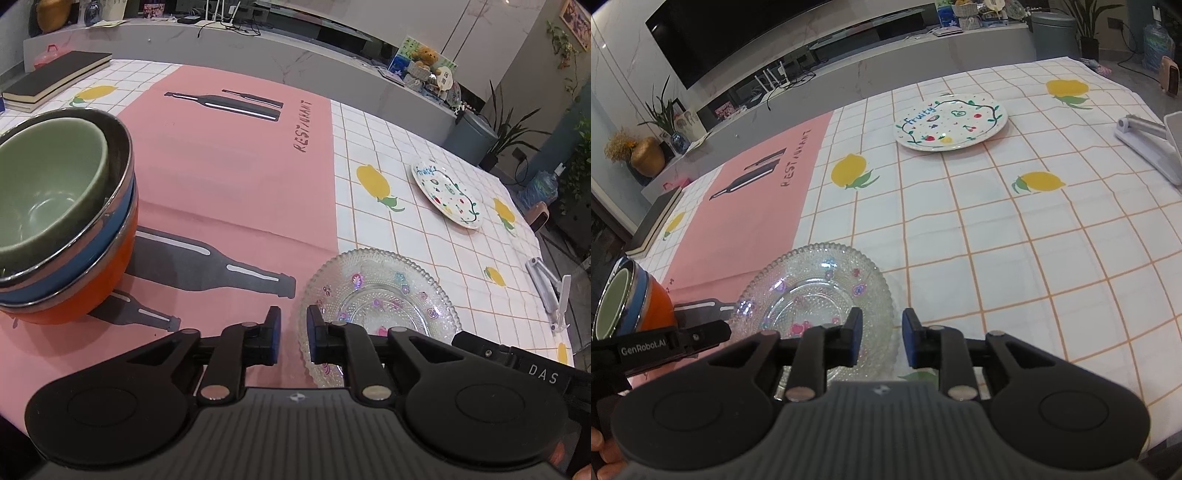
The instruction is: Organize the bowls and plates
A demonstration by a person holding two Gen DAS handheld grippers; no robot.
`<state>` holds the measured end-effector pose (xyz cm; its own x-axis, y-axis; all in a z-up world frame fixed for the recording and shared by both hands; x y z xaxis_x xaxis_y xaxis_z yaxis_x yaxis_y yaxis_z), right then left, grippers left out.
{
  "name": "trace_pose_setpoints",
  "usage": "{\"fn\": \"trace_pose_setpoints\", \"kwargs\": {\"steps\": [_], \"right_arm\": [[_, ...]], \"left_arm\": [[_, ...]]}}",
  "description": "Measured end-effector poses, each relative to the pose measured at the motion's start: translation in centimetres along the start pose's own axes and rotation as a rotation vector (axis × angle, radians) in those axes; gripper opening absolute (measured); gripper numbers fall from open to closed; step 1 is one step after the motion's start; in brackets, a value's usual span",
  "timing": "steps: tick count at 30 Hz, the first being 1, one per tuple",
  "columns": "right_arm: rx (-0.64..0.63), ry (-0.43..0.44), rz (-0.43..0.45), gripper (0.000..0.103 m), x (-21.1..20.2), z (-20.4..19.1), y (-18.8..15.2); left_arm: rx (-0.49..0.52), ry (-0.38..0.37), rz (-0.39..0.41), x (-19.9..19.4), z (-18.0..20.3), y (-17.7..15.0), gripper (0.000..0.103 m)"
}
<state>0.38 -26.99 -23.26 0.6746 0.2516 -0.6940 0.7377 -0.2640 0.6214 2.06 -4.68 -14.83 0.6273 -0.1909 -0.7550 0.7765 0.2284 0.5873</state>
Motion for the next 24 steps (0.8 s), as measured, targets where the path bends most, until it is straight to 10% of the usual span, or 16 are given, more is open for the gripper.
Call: {"fn": "trace_pose_setpoints", "kwargs": {"steps": [14,24], "right_arm": [[-0.019,-0.036,0.015,0.001,0.1,-0.1,0.0],[0.047,-0.015,0.017,0.022,-0.4,0.6,1.0]], "left_arm": [[0.065,-0.011,-0.003,0.3,1.1,0.0,0.001],[0.173,0.034,0.041,-0.9,2.5,1.8,0.009]]}}
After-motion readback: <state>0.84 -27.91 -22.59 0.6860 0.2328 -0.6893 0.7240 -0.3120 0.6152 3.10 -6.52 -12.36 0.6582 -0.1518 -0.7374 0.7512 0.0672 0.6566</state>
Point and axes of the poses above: each gripper's, at about its wrist camera, not at the fingertips, and x roughly the way its jaws point, z to its right, y to its top, the point moved 1 cm from there along x, roughly the way its jaws point, and after that the axes turned 2 degrees about z, right-handed, at the moved point
